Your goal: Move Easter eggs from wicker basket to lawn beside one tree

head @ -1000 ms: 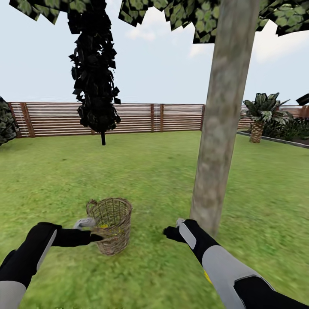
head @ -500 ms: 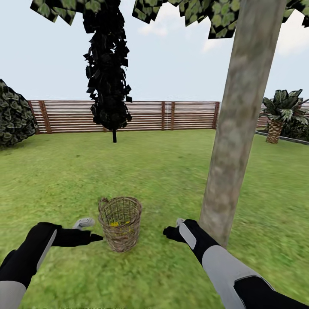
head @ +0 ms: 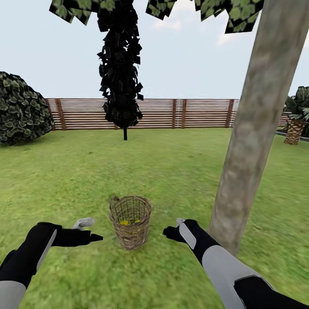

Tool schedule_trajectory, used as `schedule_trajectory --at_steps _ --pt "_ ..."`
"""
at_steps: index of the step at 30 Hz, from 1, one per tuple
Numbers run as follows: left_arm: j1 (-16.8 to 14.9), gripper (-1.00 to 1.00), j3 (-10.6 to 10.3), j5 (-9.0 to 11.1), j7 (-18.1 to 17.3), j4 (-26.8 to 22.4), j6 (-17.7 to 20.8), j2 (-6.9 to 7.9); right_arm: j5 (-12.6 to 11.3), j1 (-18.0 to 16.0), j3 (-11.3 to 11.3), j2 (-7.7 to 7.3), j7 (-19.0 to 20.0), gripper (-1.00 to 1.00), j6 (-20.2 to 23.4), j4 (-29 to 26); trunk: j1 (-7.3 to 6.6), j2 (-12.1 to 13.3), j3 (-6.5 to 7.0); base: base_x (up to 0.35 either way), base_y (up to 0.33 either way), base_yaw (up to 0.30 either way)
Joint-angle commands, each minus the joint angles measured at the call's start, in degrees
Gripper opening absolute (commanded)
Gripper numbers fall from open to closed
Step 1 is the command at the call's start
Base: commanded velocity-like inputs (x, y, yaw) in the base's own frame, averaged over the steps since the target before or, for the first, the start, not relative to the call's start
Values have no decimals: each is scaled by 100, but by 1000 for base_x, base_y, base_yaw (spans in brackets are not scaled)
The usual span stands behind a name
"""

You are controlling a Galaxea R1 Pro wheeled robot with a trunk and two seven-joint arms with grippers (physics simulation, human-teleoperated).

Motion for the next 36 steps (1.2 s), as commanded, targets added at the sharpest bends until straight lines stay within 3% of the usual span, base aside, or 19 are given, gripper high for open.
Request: schedule_trajectory --at_steps 1,16,29,33,36 --pt "-3 100 11 -42 -47 -5 31 -1 -44 -3 26 0 -46 100 18 -8 -23 38 4 0 0 179" --pt "-3 100 16 -91 21 35 6 -6 -44 -3 29 0 -53 100 48 -8 -353 640 164 0 0 179" --pt "-3 100 -10 -122 163 91 -55 -43 -49 -3 32 0 -62 100 167 -17 -353 640 68 0 0 179" --pt "-3 100 -7 -122 430 98 -60 -38 -46 -3 21 0 -63 100 168 -17 -353 640 38 100 62 179" --pt "-3 100 -8 -128 997 98 -126 -50 -45 -3 18 0 -85 100 168 -17 -353 640 16 63 39 179"
